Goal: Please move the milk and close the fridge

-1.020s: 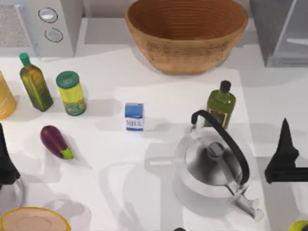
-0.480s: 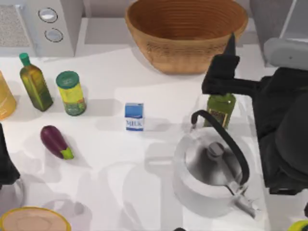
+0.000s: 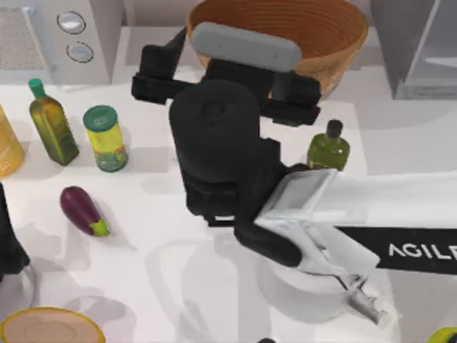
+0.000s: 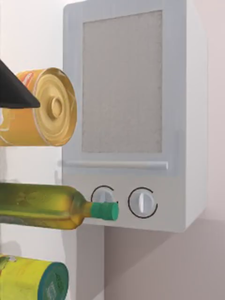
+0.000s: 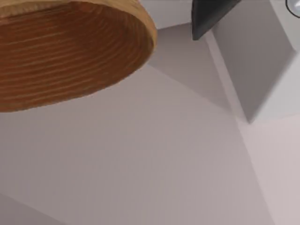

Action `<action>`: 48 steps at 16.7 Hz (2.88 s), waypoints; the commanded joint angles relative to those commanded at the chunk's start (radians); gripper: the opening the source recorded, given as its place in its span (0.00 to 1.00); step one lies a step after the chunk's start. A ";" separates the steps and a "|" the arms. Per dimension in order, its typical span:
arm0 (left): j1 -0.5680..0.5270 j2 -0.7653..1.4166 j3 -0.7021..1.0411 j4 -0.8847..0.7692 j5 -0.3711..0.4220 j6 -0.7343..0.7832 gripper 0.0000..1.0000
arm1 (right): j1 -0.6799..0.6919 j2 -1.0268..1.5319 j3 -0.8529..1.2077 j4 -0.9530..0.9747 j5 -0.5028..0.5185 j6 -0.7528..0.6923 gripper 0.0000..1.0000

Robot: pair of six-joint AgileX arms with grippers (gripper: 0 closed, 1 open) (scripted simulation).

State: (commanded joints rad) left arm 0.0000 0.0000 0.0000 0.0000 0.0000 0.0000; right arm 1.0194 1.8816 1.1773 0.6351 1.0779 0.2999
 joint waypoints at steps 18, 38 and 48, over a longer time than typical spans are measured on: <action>0.000 0.000 0.000 0.000 0.000 0.000 1.00 | 0.057 0.463 0.112 -0.073 0.044 0.152 1.00; 0.000 0.000 0.000 0.000 0.000 0.000 1.00 | -0.014 0.534 0.163 0.014 -0.018 0.079 0.62; 0.000 0.000 0.000 0.000 0.000 0.000 1.00 | -0.014 0.534 0.163 0.014 -0.018 0.079 0.00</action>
State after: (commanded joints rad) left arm 0.0000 0.0000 0.0000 0.0000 0.0000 0.0000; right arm 1.0058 2.4153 1.3400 0.6489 1.0603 0.3793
